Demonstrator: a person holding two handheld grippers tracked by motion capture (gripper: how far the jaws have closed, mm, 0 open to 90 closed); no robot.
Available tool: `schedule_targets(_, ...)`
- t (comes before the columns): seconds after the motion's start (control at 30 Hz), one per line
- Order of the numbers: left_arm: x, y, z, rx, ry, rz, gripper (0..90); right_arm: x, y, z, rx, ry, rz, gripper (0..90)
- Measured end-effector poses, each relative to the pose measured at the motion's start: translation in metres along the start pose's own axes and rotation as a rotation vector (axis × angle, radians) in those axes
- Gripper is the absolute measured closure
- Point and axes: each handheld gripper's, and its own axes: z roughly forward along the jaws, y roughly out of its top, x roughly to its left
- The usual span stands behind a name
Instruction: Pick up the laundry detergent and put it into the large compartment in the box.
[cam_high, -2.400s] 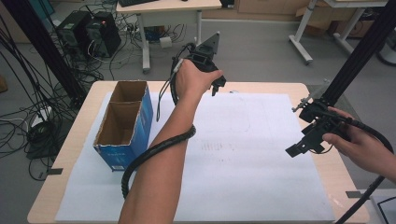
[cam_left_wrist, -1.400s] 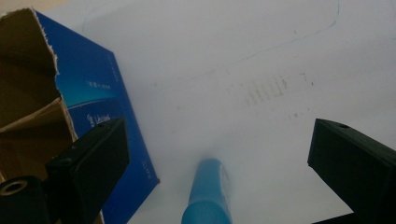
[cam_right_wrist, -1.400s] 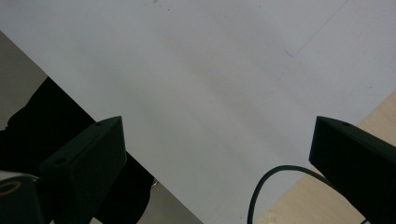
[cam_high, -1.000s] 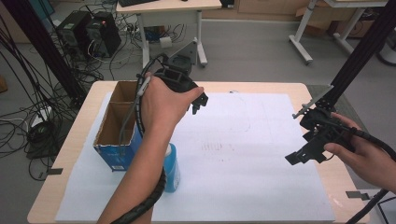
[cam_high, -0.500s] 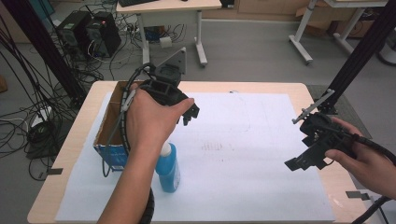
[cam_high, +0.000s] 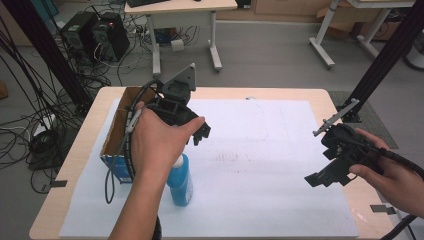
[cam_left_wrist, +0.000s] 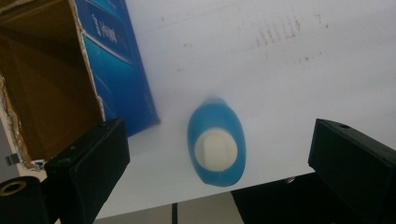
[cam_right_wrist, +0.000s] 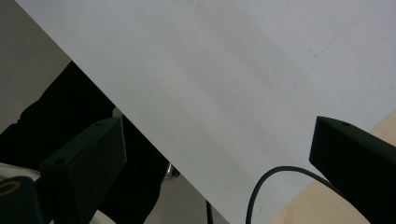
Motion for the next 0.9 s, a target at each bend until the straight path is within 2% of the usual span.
schedule_targets(0.63, 0.003, -0.007, 0.029, 0.053, -0.020, -0.014, 5.7, 0.003, 0.001, 0.006, 0.013, 0.009, -0.011, 3.8)
schedule_targets(0.9, 0.003, -0.011, 0.037, 0.056, -0.025, -0.018, 5.7, -0.001, 0.001, 0.010, 0.018, 0.015, -0.008, 3.8)
